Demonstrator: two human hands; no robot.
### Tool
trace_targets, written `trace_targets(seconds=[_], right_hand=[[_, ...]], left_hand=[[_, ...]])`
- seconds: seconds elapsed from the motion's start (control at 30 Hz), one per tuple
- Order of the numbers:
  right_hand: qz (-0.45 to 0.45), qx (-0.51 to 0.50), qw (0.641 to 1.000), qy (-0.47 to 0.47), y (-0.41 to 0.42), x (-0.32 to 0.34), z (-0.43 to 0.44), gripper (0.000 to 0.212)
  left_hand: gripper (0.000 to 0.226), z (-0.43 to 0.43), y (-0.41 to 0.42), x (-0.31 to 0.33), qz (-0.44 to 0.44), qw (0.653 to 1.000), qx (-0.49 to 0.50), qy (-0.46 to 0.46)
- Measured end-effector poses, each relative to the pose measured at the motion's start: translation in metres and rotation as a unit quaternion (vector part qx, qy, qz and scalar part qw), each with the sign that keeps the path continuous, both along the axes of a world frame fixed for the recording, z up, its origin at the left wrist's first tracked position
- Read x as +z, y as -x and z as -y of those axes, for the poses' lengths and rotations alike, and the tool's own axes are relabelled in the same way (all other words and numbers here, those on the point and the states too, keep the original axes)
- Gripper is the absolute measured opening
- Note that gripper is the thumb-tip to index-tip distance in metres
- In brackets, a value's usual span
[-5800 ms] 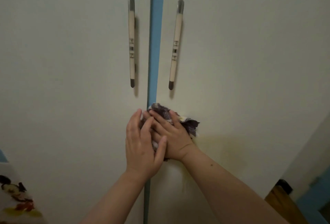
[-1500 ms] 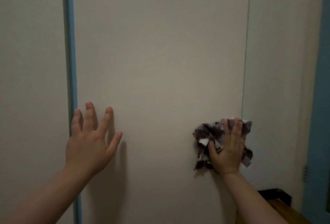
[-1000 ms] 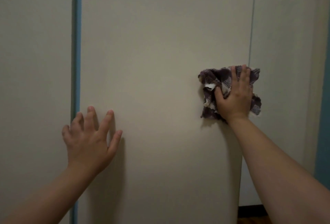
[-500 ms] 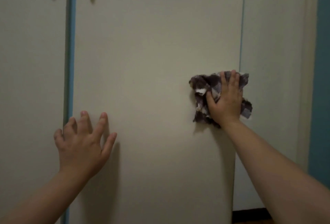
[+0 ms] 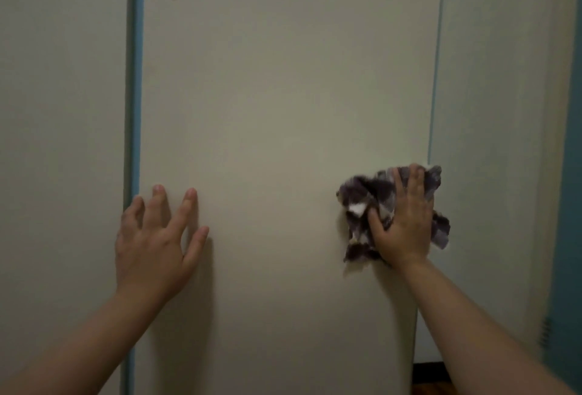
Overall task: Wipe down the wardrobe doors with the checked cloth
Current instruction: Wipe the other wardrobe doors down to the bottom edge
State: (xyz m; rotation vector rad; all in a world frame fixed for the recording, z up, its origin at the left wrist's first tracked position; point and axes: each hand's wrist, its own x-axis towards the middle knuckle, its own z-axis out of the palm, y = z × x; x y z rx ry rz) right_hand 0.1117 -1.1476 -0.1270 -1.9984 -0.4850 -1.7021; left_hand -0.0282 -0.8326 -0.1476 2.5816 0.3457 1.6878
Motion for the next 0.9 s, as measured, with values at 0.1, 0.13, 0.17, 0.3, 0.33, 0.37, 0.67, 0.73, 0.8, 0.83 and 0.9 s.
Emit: trace_targets(seconds=[0.1, 0.13, 0.17, 0.3, 0.33, 0.37, 0.67, 0.73, 0.8, 0.83, 0.9], right_hand=[[-0.040, -0.009, 0.999, 0.011, 0.007, -0.057, -0.003, 0.073], [-0.053, -0.012, 0.998, 0.017, 0.009, -0.071, -0.004, 0.073], [-0.060, -0.014, 0.998, 0.018, 0.010, -0.079, -0.005, 0.073], [-0.084, -0.012, 0.996, 0.006, 0.014, -0.094, -0.012, 0.075], [-0.085, -0.009, 0.996, 0.005, 0.015, -0.095, -0.018, 0.075], [-0.081, -0.007, 0.997, 0.013, 0.017, -0.096, -0.025, 0.076], [0.030, 0.016, 0.981, 0.193, 0.051, -0.090, -0.155, 0.078], [0.040, 0.011, 0.971, 0.235, 0.062, -0.089, -0.187, 0.080], [0.049, 0.003, 0.959, 0.281, 0.072, -0.088, -0.214, 0.081], [0.050, 0.001, 0.953, 0.300, 0.077, -0.088, -0.226, 0.080], [0.052, 0.003, 0.943, 0.329, 0.084, -0.088, -0.248, 0.078]], left_hand=[[0.067, 0.002, -0.001, 0.001, 0.007, 1.000, -0.012, 0.008], [0.068, 0.002, 0.001, -0.002, 0.006, 1.000, -0.021, 0.014], [0.068, 0.002, 0.002, 0.000, 0.006, 0.999, -0.036, 0.023], [0.063, -0.004, 0.012, 0.000, 0.028, 0.989, -0.129, 0.072], [0.058, -0.007, 0.016, 0.000, 0.042, 0.984, -0.148, 0.088], [0.055, -0.009, 0.019, -0.001, 0.056, 0.980, -0.160, 0.101], [0.053, -0.016, 0.036, -0.026, 0.012, 0.980, -0.180, 0.079], [0.059, -0.023, 0.040, -0.036, -0.024, 0.983, -0.170, 0.063], [0.059, -0.032, 0.044, -0.047, -0.042, 0.985, -0.161, 0.043], [0.058, -0.037, 0.045, -0.051, -0.043, 0.986, -0.156, 0.041], [0.057, -0.046, 0.048, -0.058, -0.035, 0.987, -0.148, 0.053]])
